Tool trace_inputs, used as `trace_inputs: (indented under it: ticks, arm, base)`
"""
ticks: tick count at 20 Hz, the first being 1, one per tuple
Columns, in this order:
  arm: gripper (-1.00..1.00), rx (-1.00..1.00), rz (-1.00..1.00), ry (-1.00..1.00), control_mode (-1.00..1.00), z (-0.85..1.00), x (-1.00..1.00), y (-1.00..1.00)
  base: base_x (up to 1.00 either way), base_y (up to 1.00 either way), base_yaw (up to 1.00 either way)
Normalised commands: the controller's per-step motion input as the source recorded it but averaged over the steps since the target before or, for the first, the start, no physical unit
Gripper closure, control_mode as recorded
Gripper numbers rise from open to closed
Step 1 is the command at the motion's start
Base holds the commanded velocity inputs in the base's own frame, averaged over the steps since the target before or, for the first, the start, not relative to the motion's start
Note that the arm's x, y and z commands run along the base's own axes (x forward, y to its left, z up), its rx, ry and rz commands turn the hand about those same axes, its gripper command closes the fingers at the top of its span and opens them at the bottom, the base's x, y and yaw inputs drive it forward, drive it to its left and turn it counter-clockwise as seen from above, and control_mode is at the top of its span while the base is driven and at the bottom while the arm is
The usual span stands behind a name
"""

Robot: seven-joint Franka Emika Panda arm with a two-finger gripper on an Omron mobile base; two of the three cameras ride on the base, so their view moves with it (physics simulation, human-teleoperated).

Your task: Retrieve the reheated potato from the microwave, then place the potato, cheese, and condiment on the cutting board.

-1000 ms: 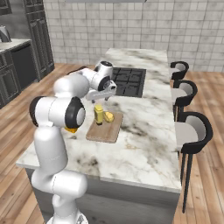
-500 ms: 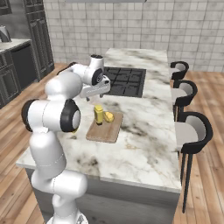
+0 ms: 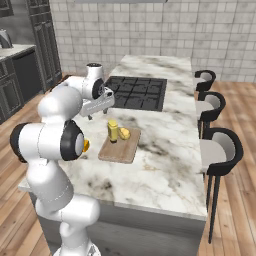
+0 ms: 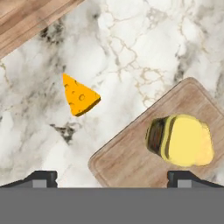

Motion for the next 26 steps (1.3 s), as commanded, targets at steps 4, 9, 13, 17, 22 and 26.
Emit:
trace_inputs:
  ticks: [4,9,13,17,22,26]
  arm:
    - [-1.00,0.00,0.20,0.00,-1.00,0.02,-0.36,0.36]
    - [-1.00,0.01,0.21,0.00,-1.00,0.00,-0.29,0.44]
    - [-1.00,0.00,0.17,0.00,-1.00,-0.01,-0.13,0.50]
    - [-1.00,0.00,0.16,-0.04,-1.00,-0.11,-0.03,0.48]
    - [-1.00,0.00,0.10,0.00,-1.00,-0.29,0.02,0.33]
    - [-1.00,-0.02,0.03,0.00,-1.00,-0.42,0.17,0.25]
  base:
    - [0.00,0.00,0.00]
    - [0.00,0.00,0.00]
    - [0.00,0.00,0.00]
    - [0.00,0.00,0.00]
    - [0.00,0.00,0.00]
    - [0.00,0.00,0.00]
